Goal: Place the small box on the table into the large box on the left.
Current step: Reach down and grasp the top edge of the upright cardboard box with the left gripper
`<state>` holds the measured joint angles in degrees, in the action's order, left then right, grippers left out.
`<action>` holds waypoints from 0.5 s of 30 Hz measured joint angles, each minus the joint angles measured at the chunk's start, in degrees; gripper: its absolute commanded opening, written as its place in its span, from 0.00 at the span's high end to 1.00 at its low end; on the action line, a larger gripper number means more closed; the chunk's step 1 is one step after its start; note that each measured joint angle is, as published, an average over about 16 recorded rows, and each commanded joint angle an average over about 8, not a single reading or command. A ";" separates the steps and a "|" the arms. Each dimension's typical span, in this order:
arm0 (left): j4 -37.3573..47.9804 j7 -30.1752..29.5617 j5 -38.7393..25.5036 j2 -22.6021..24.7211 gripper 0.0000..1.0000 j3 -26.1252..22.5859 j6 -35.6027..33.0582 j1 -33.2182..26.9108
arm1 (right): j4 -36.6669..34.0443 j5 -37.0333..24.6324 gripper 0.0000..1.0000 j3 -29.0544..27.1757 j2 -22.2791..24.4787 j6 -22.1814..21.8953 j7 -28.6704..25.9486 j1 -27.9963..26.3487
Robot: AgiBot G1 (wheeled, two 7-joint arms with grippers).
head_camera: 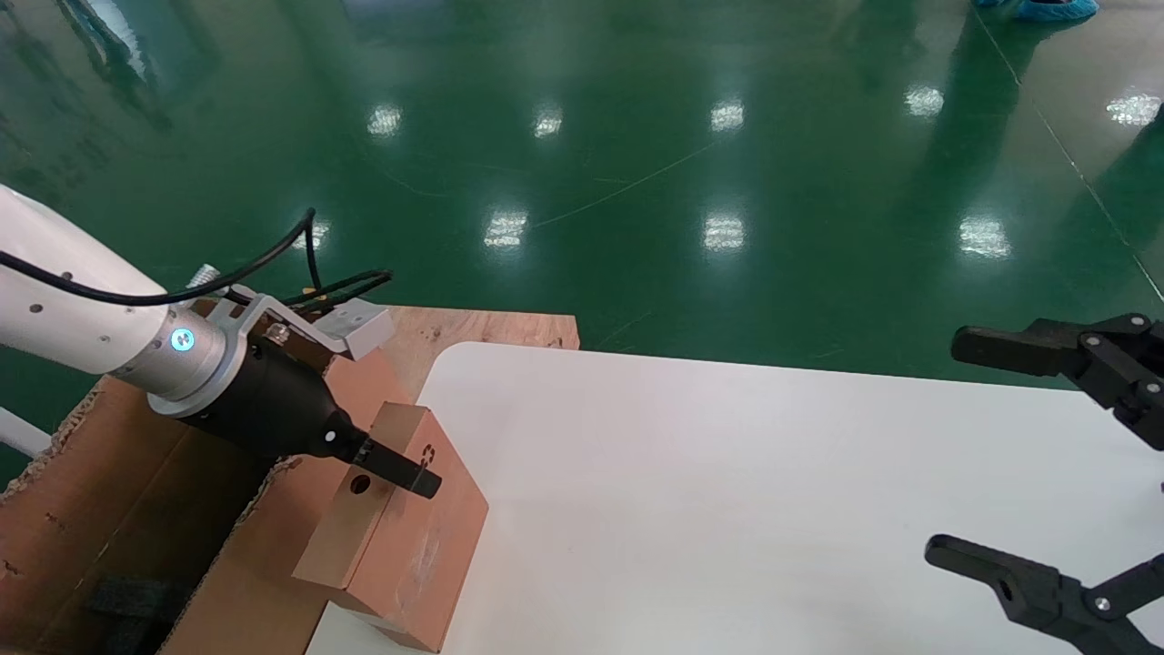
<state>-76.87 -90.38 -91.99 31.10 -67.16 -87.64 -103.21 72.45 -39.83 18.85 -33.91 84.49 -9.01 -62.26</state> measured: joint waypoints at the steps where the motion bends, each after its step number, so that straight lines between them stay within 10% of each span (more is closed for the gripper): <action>1: 0.00 0.00 -0.01 0.00 1.00 0.01 -0.01 0.00 | 0.00 0.00 0.00 0.00 0.00 0.00 0.00 0.00; 15: 0.00 0.02 -0.13 0.00 1.00 0.08 -0.11 0.05 | 0.00 0.00 0.00 0.00 0.00 0.00 0.00 0.00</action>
<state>-76.87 -90.36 -92.13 31.10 -67.08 -87.75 -103.15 72.45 -39.83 18.85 -33.91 84.49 -9.01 -62.26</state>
